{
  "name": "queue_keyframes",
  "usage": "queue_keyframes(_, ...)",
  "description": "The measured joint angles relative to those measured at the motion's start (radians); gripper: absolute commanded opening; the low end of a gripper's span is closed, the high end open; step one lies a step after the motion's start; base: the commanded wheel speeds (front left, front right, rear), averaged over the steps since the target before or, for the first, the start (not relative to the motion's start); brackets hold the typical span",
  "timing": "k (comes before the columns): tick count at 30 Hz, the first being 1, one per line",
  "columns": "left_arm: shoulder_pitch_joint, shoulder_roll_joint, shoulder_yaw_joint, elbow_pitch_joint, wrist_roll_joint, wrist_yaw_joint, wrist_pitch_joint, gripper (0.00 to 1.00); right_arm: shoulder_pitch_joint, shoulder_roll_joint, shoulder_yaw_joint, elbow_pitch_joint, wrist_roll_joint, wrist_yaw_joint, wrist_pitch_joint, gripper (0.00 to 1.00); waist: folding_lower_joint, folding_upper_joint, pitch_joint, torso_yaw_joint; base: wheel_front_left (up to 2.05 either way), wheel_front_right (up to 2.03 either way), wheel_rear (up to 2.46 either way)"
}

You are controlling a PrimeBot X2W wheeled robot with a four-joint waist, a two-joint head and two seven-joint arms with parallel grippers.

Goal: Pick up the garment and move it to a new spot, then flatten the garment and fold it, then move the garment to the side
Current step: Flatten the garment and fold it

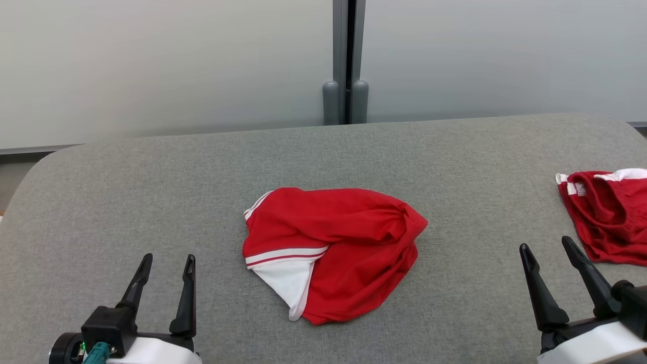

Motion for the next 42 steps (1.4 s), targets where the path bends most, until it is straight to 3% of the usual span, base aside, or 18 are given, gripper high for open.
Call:
queue_keyframes(24, -0.017, 0.007, -0.014, -0.013, -0.008, 0.009, 0.0, 1.0, -0.009, 0.003, 0.01, -0.005, 0.006, 0.0, 0.009, 1.0, 0.0, 0.0, 0.043, 0.008, 0.0, 0.0, 0.0)
queue_keyframes(31, -0.07, 0.0, -0.026, -0.017, -0.008, -0.001, -0.006, 1.0, -0.037, -0.026, 0.138, 0.047, 0.013, 0.0, 0.032, 1.0, 0.0001, 0.0, 0.088, 0.025, 0.0, 0.0, 0.0)
queue_keyframes(37, -0.168, -0.023, -0.052, -0.004, -0.005, -0.024, -0.024, 1.0, -0.142, -0.049, 0.373, 0.194, 0.064, 0.0, 0.025, 1.0, 0.0001, 0.0, 0.173, 0.073, 0.0, 0.0, 0.0)
queue_keyframes(42, -0.209, -0.038, -0.062, 0.015, -0.002, -0.036, -0.036, 1.0, -0.216, -0.06, 0.489, 0.29, 0.089, 0.0, 0.015, 1.0, 0.0001, 0.0, 0.217, 0.106, 0.0, 0.0, 0.0)
